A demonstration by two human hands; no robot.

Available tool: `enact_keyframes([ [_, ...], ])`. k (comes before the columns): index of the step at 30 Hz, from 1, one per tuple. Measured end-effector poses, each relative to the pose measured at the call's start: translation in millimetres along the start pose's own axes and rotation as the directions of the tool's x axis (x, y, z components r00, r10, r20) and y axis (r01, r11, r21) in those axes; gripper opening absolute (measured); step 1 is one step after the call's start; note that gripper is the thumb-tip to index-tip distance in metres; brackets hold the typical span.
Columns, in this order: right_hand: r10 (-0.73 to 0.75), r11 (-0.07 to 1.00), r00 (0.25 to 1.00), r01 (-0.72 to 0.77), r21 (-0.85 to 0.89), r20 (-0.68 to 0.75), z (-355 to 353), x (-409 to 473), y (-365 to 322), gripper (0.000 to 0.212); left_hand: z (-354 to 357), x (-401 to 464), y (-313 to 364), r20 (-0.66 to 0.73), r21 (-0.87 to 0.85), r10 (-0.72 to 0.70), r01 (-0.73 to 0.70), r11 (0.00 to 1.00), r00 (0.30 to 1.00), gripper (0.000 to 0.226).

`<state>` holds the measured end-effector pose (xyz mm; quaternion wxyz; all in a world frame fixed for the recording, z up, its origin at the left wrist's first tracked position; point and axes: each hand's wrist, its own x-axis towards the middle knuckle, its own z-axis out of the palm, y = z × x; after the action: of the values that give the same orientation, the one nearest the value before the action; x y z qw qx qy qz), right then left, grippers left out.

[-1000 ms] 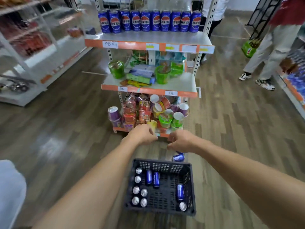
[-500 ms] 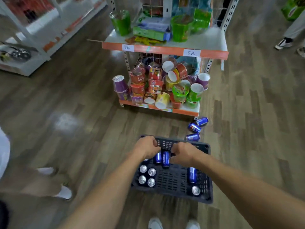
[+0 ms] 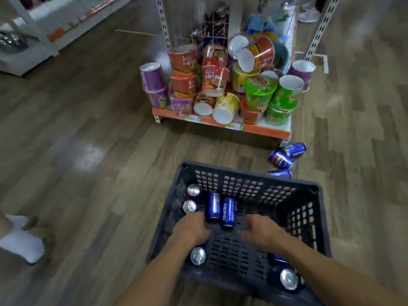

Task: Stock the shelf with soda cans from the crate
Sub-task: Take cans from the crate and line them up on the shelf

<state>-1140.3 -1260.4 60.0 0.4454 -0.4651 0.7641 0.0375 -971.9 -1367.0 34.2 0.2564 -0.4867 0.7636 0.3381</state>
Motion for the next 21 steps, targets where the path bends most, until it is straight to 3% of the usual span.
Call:
enact_keyframes([
  [2, 0.018, 1.0, 1.0, -0.018, -0.008, 0.001, 36, 33, 14, 0.013, 28, 26, -9, 0.026, 0.063, -0.007, 0.005, 0.998, 1.0, 0.039],
  [5, 0.047, 0.998, 0.999, -0.047, 0.037, -0.013, 79, 77, 32, 0.042, 59, 64, -22, 0.052, 0.183, -0.014, 0.004, 0.983, 0.999, 0.06],
  [11, 0.138, 0.976, 0.984, -0.116, 0.186, -0.108, 117, 158, 58, 0.052, 89, 122, -37, 0.078, 0.345, -0.011, -0.017, 0.938, 0.997, 0.081],
  [16, 0.236, 0.933, 0.96, -0.18, 0.312, -0.152, 128, 211, 70, 0.074, 102, 151, -30, 0.157, 0.587, -0.024, -0.073, 0.806, 0.987, 0.084],
  [21, 0.291, 0.887, 0.943, -0.203, 0.414, -0.162, 141, 239, 70, 0.098, 121, 184, -27, 0.136, 0.757, -0.106, -0.035, 0.653, 0.985, 0.058],
])
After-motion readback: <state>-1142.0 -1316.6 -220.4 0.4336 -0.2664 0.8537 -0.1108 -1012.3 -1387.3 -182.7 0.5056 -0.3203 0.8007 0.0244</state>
